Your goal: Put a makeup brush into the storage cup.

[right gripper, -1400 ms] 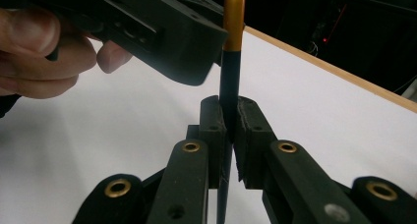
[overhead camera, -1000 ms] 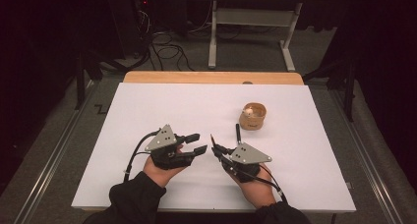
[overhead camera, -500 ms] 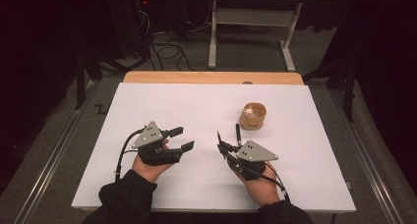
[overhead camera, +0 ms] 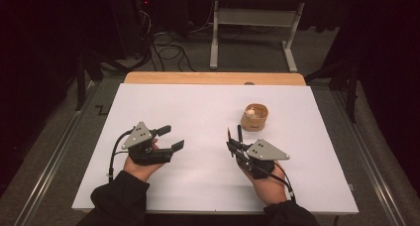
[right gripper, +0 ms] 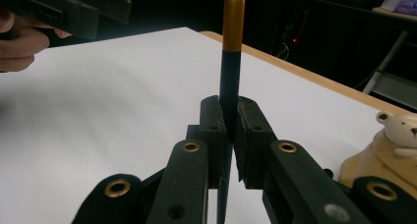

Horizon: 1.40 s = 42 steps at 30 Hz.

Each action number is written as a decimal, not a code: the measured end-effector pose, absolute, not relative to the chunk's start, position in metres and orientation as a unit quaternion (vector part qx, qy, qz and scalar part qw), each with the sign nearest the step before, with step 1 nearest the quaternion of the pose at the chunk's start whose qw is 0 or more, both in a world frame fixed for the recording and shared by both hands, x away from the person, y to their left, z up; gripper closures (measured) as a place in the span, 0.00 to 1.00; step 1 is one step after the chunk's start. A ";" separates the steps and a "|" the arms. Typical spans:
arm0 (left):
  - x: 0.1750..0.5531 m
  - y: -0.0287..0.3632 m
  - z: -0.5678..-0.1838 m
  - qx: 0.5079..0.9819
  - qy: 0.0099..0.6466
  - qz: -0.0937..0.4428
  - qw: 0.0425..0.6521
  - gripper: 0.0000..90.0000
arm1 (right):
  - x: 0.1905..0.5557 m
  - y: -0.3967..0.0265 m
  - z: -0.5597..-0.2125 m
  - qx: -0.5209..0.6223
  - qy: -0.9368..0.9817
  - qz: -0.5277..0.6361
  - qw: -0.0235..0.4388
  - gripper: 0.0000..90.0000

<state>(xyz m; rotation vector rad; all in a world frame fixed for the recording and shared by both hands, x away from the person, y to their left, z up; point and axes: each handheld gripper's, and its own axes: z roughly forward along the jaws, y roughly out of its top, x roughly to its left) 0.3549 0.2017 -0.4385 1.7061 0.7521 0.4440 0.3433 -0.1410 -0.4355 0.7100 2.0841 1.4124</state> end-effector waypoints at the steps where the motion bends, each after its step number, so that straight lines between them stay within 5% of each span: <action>1: 0.355 0.203 -0.439 0.729 0.323 0.191 0.573 0.30 | 0.344 -0.142 -0.435 0.264 0.768 0.522 0.260 0.94; 29: 0.352 0.230 -0.451 0.713 0.348 0.209 0.571 0.17 | 0.353 -0.185 -0.424 0.313 0.731 0.532 0.292 0.94; 42: 0.348 0.233 -0.456 0.724 0.347 0.205 0.560 0.01 | 0.361 -0.207 -0.422 0.347 0.710 0.530 0.309 0.94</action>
